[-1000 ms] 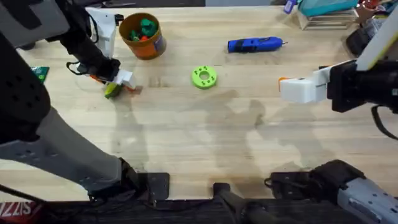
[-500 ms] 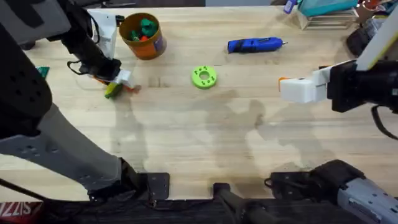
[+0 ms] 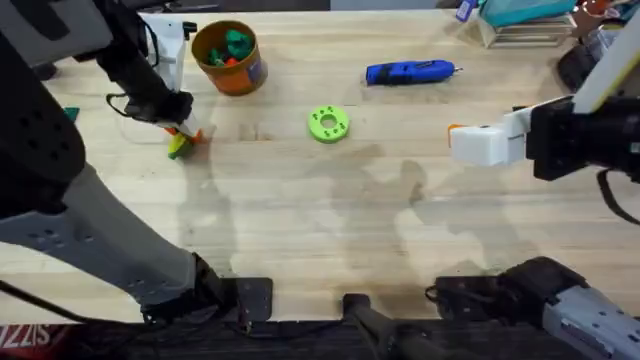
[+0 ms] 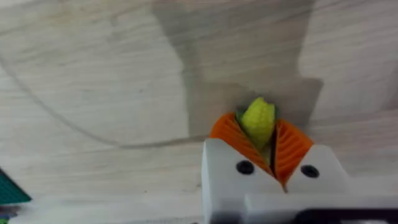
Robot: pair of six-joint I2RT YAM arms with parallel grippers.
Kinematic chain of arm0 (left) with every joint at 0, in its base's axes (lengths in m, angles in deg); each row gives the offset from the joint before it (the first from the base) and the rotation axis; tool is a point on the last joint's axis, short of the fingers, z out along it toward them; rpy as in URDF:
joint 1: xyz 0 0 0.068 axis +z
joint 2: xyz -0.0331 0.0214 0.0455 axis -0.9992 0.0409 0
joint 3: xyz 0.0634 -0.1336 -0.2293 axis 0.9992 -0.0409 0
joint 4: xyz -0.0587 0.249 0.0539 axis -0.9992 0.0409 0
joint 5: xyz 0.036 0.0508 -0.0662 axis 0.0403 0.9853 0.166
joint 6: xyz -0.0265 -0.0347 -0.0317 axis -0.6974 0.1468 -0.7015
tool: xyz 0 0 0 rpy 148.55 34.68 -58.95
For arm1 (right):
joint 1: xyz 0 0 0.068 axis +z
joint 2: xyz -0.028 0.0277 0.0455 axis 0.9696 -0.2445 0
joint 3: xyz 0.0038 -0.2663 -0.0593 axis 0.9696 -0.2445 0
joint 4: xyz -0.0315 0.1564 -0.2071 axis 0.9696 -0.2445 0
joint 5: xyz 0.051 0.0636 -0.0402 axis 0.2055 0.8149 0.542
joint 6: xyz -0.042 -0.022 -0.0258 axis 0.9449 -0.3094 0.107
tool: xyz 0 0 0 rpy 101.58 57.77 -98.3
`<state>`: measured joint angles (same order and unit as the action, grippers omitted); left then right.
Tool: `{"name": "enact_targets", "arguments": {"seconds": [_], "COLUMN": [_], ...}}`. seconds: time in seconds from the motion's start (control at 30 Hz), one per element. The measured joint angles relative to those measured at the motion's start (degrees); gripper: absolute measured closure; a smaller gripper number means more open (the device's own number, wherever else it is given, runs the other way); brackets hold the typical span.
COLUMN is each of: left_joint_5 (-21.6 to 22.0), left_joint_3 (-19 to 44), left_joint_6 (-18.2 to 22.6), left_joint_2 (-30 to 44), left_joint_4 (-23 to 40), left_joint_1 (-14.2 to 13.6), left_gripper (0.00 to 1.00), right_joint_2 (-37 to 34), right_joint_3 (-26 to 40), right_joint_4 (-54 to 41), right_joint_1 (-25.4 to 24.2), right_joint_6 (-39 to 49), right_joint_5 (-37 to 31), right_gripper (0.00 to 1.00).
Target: Pick up the gripper from the table and insert it into the empty holder that is missing its gripper. Then pick up a screw, insert it into the mounting hole, and use the screwdriver to tighten it. Finally, clean up the table by picking up the vegetable and placing it into the bucket.
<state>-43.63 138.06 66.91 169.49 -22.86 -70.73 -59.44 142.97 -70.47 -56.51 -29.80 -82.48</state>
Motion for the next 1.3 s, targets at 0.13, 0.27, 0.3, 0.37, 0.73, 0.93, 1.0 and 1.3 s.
{"name": "enact_targets", "arguments": {"seconds": [0.13,0.27,0.3,0.37,0.73,0.93,1.0,1.3], "left_joint_5": [-1.16,-5.79,-7.4,-11.86,-30.07,-31.19,-30.81,-25.03], "left_joint_3": [5.83,14.61,16.71,20.94,26.89,26.89,26.89,26.89], "left_joint_6": [-2.44,-3.72,-3.91,-4.1,-16.22,-20.79,-21.4,-22.35], "left_joint_2": [1.28,1.42,1.42,1.4,1.42,1.93,2.53,5.29], "left_joint_4": [5.97,11.48,12.7,14.13,-6.06,-10.13,-10.3,-9.61], "left_joint_1": [0.0,-0.01,0.0,0.0,-1.1,-2.68,-3.31,-4.24], "left_gripper": [0.961,0.961,0.961,0.961,0.961,0.961,0.961,0.581], "right_joint_2": [0.0,0.0,0.0,0.0,0.0,0.0,0.0,0.0], "right_joint_3": [0.0,0.0,0.0,0.0,0.0,0.0,0.0,0.0], "right_joint_4": [0.0,0.0,0.0,0.0,0.0,0.0,0.0,0.0], "right_joint_1": [0.0,0.0,0.0,0.0,0.0,0.0,0.0,0.0], "right_joint_6": [0.0,0.0,0.0,0.0,0.0,0.0,0.0,0.0], "right_joint_5": [0.0,0.0,0.0,0.0,0.0,0.0,0.0,0.0], "right_gripper": [0.008,0.007,0.008,0.008,0.008,0.008,0.008,0.007]}}
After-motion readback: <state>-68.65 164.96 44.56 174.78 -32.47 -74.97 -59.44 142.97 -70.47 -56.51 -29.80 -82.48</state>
